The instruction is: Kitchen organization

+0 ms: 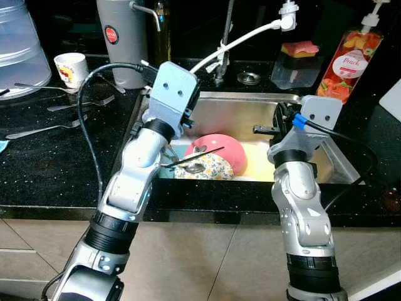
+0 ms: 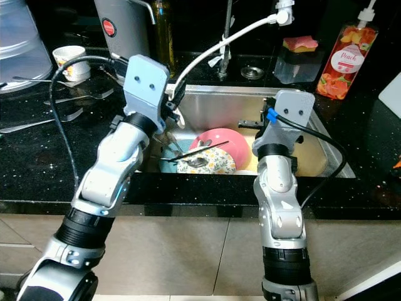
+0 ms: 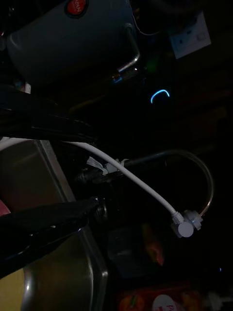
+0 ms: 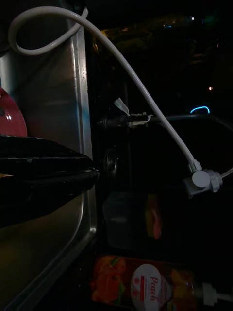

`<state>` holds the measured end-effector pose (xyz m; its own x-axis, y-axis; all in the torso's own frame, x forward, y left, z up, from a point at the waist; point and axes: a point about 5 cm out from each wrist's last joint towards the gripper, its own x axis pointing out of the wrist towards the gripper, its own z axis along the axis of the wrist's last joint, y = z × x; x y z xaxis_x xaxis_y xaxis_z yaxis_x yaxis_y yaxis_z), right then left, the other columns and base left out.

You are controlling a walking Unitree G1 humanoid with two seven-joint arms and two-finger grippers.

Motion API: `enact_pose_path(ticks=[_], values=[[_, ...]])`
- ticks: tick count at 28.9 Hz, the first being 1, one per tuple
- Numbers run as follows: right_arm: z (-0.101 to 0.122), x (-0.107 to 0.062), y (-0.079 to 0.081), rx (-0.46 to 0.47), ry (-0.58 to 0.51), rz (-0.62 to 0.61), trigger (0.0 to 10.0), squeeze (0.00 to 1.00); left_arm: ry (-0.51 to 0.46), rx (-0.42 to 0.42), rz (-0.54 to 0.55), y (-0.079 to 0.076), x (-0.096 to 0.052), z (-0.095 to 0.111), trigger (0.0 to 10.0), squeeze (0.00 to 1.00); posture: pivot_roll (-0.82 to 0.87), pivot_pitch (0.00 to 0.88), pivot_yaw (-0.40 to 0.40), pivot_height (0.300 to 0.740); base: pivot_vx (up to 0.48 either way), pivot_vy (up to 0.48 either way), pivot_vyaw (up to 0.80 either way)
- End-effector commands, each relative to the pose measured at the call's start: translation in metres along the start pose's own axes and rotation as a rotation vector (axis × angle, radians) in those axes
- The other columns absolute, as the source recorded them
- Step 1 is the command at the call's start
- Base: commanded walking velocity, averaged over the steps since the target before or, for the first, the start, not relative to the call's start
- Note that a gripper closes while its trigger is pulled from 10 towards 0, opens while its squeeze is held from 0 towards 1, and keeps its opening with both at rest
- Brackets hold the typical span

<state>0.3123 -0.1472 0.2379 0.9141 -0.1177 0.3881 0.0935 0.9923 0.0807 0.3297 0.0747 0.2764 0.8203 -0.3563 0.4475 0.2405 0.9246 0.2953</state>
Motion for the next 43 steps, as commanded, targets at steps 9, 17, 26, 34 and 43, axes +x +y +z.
enact_pose_path(ticks=[9, 17, 26, 34, 43], values=[[0.0009, -0.0005, 0.0021, 0.017, 0.0, 0.009, 10.0, 0.0, 0.049, -0.157, 0.051, 0.0027, 0.0055, -0.0022, 10.0, 0.0, 0.15, 0.0, -0.029, 0.74, 0.0, 0.0, 0.0], [0.0007, -0.0001, 0.0017, 0.016, 0.002, 0.013, 10.0, 0.0, 0.052, -0.135, 0.05, 0.0016, 0.0049, -0.0038, 10.0, 0.0, 0.15, 0.0, -0.037, 0.74, 0.0, 0.0, 0.0], [0.0005, 0.0005, 0.0032, 0.018, 0.0, 0.022, 10.0, 0.0, 0.055, -0.124, 0.046, 0.0018, 0.0046, -0.0034, 10.0, 0.0, 0.16, 0.0, -0.036, 0.74, 0.0, 0.0, 0.0], [0.0004, -0.0001, 0.0025, 0.017, 0.002, 0.024, 10.0, 0.0, 0.061, -0.114, 0.047, 0.001, 0.0039, -0.0045, 10.0, 0.0, 0.16, 0.0, -0.04, 0.74, 0.0, 0.0, 0.0], [0.0001, -0.0004, 0.0026, 0.015, 0.008, 0.025, 10.0, 0.0, 0.072, -0.115, 0.054, 0.002, 0.0028, -0.0057, 10.0, 0.0, 0.15, 0.0, -0.042, 0.74, 0.0, 0.0, 0.0]])
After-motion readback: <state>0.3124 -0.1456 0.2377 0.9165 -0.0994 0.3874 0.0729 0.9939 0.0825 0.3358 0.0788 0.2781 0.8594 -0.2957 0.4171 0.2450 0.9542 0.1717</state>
